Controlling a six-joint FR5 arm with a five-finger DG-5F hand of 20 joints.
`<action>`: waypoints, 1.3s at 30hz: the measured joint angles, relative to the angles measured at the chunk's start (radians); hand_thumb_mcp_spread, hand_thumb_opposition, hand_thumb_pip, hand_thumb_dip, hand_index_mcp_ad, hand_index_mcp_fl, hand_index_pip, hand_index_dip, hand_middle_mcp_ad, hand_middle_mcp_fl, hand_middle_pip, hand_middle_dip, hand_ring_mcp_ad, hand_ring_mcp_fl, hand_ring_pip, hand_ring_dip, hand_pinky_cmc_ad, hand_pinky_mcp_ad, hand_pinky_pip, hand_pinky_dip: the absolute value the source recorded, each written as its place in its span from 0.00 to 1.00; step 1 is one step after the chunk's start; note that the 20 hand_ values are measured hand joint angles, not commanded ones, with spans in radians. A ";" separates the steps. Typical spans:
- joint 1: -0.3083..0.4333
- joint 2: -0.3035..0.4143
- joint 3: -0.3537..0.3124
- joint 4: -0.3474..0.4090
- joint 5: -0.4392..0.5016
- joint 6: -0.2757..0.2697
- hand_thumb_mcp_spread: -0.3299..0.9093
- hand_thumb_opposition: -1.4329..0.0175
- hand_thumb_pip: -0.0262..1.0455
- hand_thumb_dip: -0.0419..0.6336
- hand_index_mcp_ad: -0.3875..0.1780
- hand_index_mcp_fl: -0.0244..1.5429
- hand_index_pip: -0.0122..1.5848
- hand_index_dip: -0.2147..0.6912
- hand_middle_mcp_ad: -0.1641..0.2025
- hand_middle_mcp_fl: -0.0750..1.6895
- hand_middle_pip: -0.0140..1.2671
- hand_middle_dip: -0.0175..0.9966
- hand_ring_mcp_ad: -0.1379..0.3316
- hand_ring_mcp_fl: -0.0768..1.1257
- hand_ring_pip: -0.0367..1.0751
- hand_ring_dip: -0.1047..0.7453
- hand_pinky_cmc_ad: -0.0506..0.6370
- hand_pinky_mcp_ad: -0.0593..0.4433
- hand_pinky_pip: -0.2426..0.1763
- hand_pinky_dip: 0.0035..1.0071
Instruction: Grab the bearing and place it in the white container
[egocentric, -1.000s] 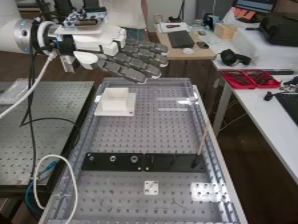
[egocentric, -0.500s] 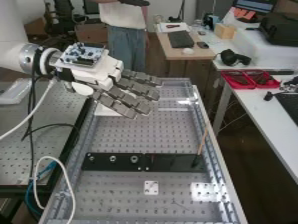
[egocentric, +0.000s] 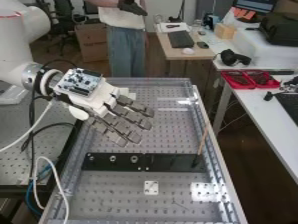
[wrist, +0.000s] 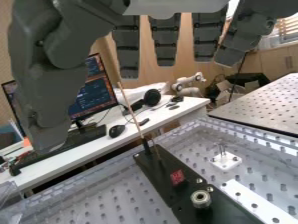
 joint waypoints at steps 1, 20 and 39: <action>-0.001 -0.003 -0.003 0.005 0.004 -0.001 0.63 0.50 0.36 0.28 0.56 0.15 0.20 0.45 0.76 0.04 0.13 0.14 0.77 0.07 0.12 0.13 0.55 0.55 0.36 0.13; -0.009 -0.036 -0.003 0.042 0.032 -0.020 0.64 0.48 0.46 0.39 0.56 0.08 0.45 0.46 0.76 0.16 0.11 0.44 0.70 0.12 0.12 0.31 0.55 0.55 0.56 0.13; -0.127 -0.126 0.043 0.065 -0.176 -0.165 0.64 0.43 0.46 0.38 0.55 0.08 0.60 0.51 0.75 0.05 0.10 0.23 0.67 0.06 0.11 0.28 0.55 0.57 0.43 0.13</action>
